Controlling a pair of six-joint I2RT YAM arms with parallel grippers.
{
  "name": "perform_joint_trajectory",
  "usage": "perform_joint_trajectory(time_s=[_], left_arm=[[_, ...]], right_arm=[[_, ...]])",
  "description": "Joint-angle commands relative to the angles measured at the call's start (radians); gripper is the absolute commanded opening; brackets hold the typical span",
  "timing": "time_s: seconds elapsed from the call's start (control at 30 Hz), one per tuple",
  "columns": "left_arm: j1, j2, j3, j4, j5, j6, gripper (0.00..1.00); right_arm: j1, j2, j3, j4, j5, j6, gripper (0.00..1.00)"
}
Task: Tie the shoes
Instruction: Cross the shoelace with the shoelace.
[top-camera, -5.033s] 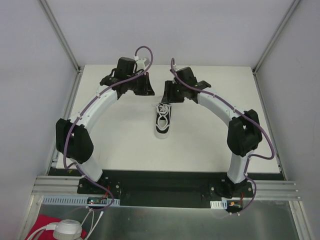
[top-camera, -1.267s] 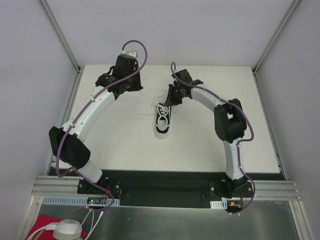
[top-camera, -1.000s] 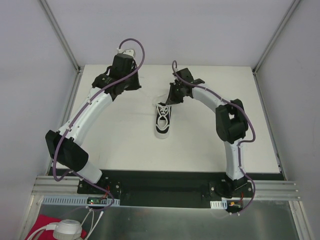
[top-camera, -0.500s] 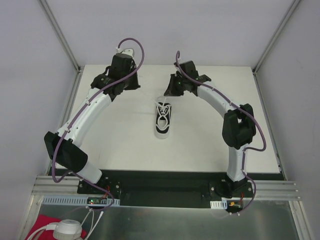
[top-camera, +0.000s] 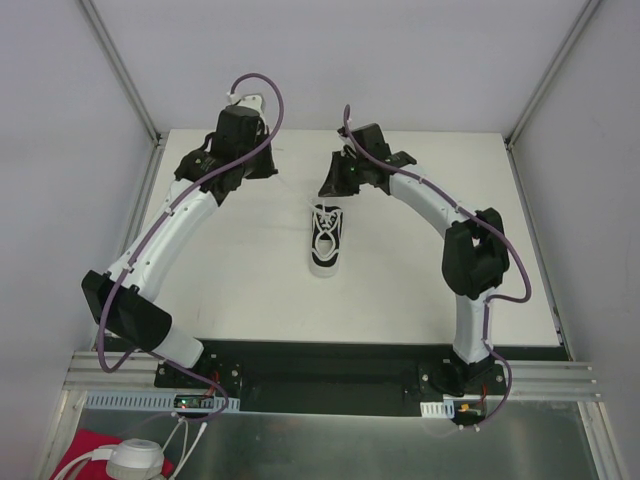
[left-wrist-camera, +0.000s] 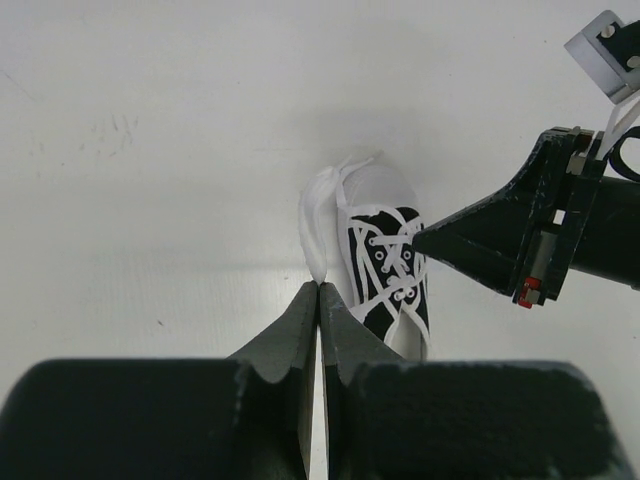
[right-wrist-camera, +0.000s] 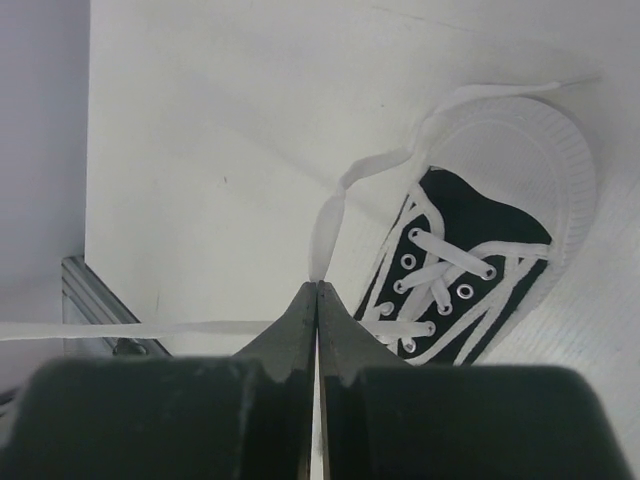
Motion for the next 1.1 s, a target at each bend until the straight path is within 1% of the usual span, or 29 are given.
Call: perform_joint_trajectory(time_s=[0.0,0.07,0.2,0.57,0.77,0.93,1.07], left_arm=[[0.011,-0.052,0.036,-0.005,-0.026,0.031,0.00],[0.011,-0.049,0.033,-0.005,-0.022,0.025,0.00],[0.012,-0.048,0.025,-0.005,-0.011,0.018,0.00],[0.012,-0.068,0.018,-0.005,-0.019,0.021,0.00],[0.012,-0.068,0.015,-0.007,-0.011,0.017,0.00],[0.011,-0.066,0.013,-0.007,0.000,0.014,0.00],[0.009,-0.059,0.012,-0.005,0.007,0.011,0.00]], right_arm=[[0.012,-0.015,0.033,0.094,-0.128,-0.001,0.01],[0.016,-0.040,0.013,0.174,-0.173,0.016,0.01],[0.018,-0.081,-0.014,0.239,-0.203,0.036,0.01],[0.018,-0.159,-0.064,0.308,-0.230,0.056,0.01],[0.023,-0.187,-0.066,0.321,-0.248,0.056,0.01],[0.023,-0.225,-0.104,0.355,-0.256,0.051,0.01],[0.024,-0.225,-0.112,0.358,-0.254,0.048,0.01]])
